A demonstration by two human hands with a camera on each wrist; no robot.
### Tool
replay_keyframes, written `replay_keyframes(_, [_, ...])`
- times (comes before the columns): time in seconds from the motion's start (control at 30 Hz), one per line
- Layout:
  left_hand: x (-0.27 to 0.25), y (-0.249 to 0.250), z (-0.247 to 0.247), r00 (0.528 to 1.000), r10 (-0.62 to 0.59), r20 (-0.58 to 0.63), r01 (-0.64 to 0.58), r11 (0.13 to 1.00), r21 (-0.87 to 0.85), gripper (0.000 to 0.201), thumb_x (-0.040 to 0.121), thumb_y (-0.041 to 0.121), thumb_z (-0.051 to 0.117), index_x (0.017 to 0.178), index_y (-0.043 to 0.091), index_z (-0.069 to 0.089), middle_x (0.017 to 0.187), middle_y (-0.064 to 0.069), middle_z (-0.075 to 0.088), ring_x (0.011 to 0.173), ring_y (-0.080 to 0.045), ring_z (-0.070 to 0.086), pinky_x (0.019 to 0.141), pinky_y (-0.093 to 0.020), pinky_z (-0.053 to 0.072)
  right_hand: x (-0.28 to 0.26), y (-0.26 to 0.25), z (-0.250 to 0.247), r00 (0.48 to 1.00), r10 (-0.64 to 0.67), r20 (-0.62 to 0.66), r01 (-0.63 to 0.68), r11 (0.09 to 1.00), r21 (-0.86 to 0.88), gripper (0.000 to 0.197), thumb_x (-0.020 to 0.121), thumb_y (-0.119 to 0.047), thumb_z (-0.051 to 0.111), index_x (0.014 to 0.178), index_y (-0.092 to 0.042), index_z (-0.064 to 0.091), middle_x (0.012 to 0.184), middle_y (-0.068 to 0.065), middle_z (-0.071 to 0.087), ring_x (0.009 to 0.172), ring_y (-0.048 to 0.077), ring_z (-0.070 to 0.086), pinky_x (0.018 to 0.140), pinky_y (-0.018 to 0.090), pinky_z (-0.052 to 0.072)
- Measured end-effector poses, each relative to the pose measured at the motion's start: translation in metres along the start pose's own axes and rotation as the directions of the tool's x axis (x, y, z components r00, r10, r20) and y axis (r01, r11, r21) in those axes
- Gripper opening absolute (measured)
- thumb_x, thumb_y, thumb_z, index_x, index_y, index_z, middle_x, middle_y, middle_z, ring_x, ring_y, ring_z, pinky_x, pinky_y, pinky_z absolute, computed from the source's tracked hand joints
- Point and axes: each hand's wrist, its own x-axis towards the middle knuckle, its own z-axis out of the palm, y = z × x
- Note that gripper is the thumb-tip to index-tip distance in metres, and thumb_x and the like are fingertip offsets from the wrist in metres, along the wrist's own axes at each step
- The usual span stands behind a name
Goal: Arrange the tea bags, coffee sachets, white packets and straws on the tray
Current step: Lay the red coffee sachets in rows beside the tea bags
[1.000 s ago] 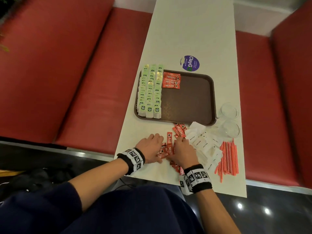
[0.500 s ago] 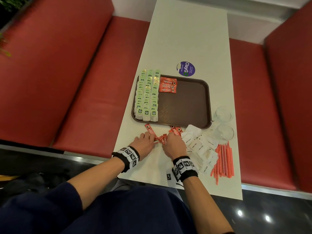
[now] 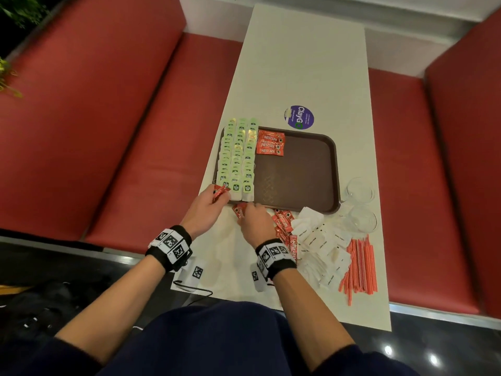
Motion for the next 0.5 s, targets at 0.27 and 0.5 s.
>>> replay_keyframes(0.27, [-0.001,-0.004,-0.002,0.999,-0.032,-0.010,0.028,0.960,-0.280,0.039,0.112,0.043,0.053,0.118,0.005,0.051,0.070,0.013,0.047,0.061,-0.012,0.043,0.061,-0.035,0.041,-0.004,0.008,-0.001,0.994,0.053,0.092,-0.046,0.996,-0.077,0.023,0.105,-0.021,0.064,0.123,-0.008,0.066,0.128,0.015,0.064,0.116,0.037,0.067,0.095,0.046,0.057])
replay_keyframes(0.5, [-0.006,0.012,0.004,0.996,-0.028,0.080,0.064,0.872,-0.485,0.057,0.098,0.064,0.065,0.130,0.018,0.060,0.078,0.012,0.055,0.064,-0.009,0.046,0.062,-0.026,0.041,-0.025,0.000,-0.077,0.999,-0.015,0.050,-0.021,0.766,0.643,0.023,0.096,-0.040,0.082,0.109,-0.020,0.081,0.090,-0.006,0.079,0.067,0.000,0.068,0.060,0.017,0.052])
